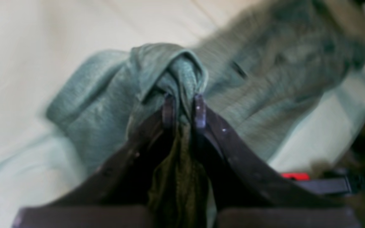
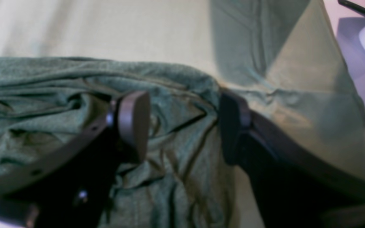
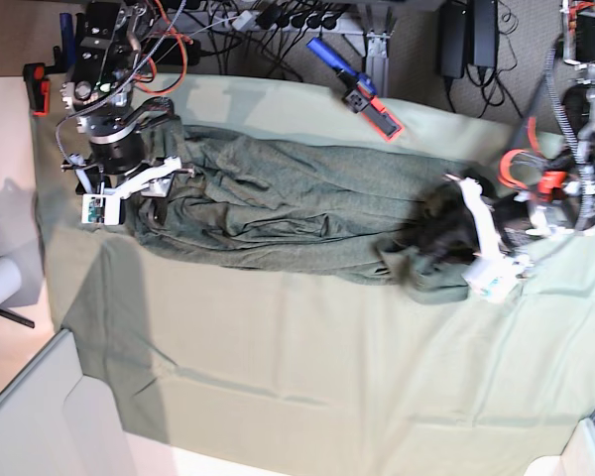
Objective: Fold the T-shirt properly
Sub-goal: 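Push the hem end toward the collar with the left gripper, then release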
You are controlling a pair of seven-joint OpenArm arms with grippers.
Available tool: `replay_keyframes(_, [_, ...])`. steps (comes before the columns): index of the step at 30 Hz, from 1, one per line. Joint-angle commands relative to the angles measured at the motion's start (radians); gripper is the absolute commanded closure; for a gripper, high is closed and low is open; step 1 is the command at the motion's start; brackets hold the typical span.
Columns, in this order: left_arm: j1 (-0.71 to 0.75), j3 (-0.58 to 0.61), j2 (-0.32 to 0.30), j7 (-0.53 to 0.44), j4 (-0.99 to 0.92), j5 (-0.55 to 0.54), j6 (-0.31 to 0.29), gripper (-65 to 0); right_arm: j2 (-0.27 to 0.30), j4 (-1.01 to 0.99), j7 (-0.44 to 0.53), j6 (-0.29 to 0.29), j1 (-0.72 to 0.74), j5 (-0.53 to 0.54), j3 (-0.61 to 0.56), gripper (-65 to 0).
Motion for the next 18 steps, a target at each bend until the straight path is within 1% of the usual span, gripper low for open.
replay_keyframes(1, [-0.020, 0.029, 0.009, -0.031, 0.017, 0.013, -0.010, 0.0, 0.029, 0.018, 0.027, -0.004, 0.008, 0.003, 0.013, -34.7])
replay_keyframes(5, [-0.027, 0.123, 0.058, -0.045, 0.017, 0.114, -0.010, 0.0, 0.080, 0.018, 0.027, -0.004, 0.008, 0.004, 0.020, -34.7])
replay_keyframes(7, [-0.027, 0.147, 0.064, -0.045, 0.017, 0.135, -0.010, 0.0, 0.089, 0.018, 0.026, -0.005, 0.008, 0.004, 0.037, -34.7])
replay_keyframes(9, [-0.024, 0.164, 0.064, -0.047, 0.017, 0.140, -0.010, 0.0, 0.089, 0.018, 0.013, -0.005, 0.008, 0.030, 0.068, -34.7])
replay_keyframes(10, [-0.024, 0.171, 0.064, -0.055, 0.017, 0.140, -0.010, -6.9, 0.089, 0.018, 0.004, -0.005, 0.008, 0.052, 0.088, -34.7])
replay_keyframes(13, [-0.024, 0.182, 0.065, -0.091, 0.017, 0.141, -0.010, -30.3, 0.090, 0.016, -0.023, -0.004, 0.008, 0.113, 0.155, -34.8])
replay_keyframes(14, [-0.024, 0.183, 0.070, -0.097, 0.017, 0.137, -0.010, -35.1, 0.097, 0.011, -0.031, -0.003, 0.007, 0.134, 0.173, -36.3])
replay_keyframes(15, [-0.024, 0.183, 0.070, -0.097, 0.017, 0.125, -0.010, -36.9, 0.107, -0.001, -0.035, 0.000, 0.007, 0.152, 0.185, -40.1])
replay_keyframes(16, [-0.024, 0.183, 0.071, -0.097, 0.017, 0.099, -0.010, -37.0, 0.118, -0.019, -0.035, 0.008, 0.007, 0.162, 0.192, -44.4])
replay_keyframes(18, [-0.024, 0.183, 0.071, -0.097, 0.017, 0.035, -0.010, -37.0, 0.147, -0.076, -0.034, 0.012, 0.008, 0.166, 0.192, -44.4])
